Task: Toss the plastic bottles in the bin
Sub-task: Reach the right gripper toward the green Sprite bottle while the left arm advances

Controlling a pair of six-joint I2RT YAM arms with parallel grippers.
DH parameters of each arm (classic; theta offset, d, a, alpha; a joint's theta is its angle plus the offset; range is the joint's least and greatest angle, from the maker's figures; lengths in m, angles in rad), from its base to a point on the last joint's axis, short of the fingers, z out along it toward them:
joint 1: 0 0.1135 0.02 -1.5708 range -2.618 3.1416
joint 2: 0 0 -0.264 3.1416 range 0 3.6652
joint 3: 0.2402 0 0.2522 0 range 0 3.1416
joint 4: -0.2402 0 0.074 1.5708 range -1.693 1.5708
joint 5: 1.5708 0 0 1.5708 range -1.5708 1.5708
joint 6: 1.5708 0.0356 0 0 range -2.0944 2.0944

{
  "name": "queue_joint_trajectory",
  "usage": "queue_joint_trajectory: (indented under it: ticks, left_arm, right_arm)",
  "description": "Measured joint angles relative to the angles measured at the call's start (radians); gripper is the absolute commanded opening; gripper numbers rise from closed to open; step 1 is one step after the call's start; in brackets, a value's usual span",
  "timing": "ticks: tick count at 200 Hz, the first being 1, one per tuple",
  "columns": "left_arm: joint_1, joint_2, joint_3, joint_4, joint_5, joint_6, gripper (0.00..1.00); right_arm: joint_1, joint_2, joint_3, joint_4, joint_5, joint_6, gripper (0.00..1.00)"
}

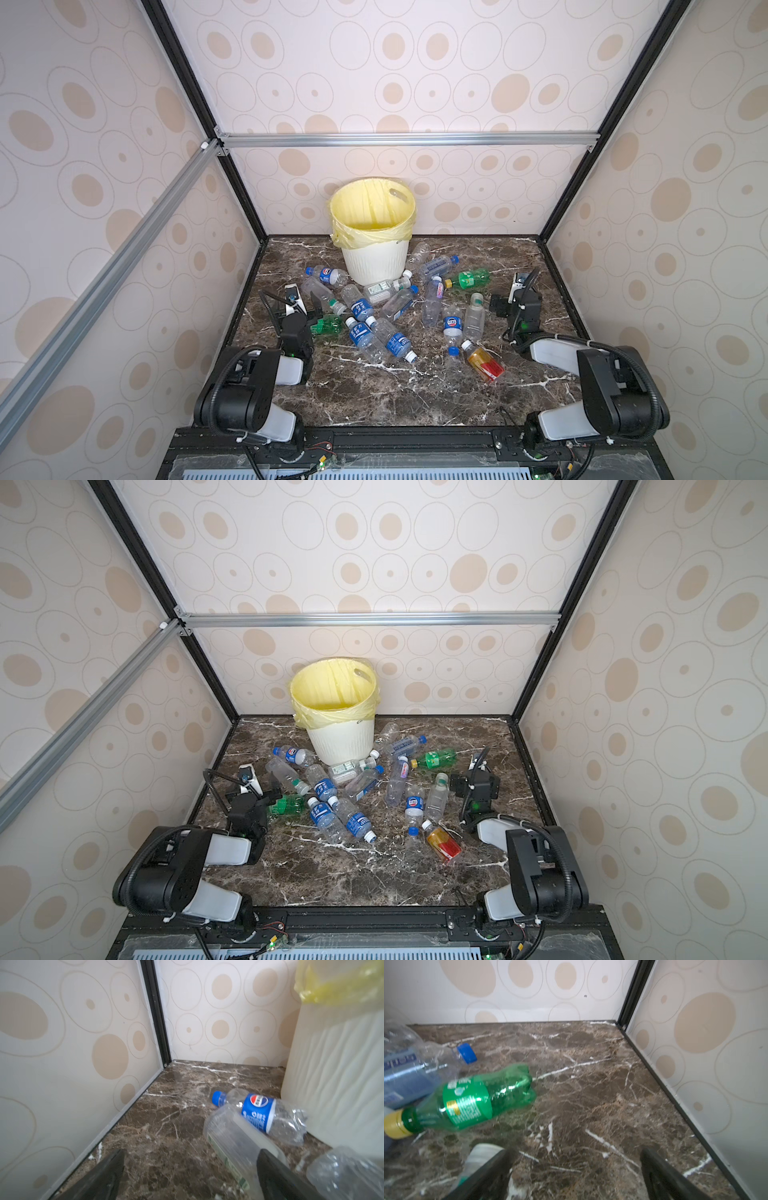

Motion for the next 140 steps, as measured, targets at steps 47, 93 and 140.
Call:
queue_joint_trajectory:
  ticks: [47,93,140]
  left_arm:
    - [-0.029,-0.122,0.165,-0.312,-0.137,-0.063,0.99]
    - [-0.035,-0.228,0.333,-0.665,-0.167,-0.245,0.99]
    - [-0.034,-0.260,0.520,-1.051,-0.051,-0.482,0.99]
  right_arm:
    - [-0.002,-0.082,0.095,-0.275,0.166,0.145,1.00]
    - [-0.002,-0.115,0.188,-0.483,0.096,0.226,1.00]
    - [0.084,-0.126,0.274,-0.681,0.006,0.227,1.00]
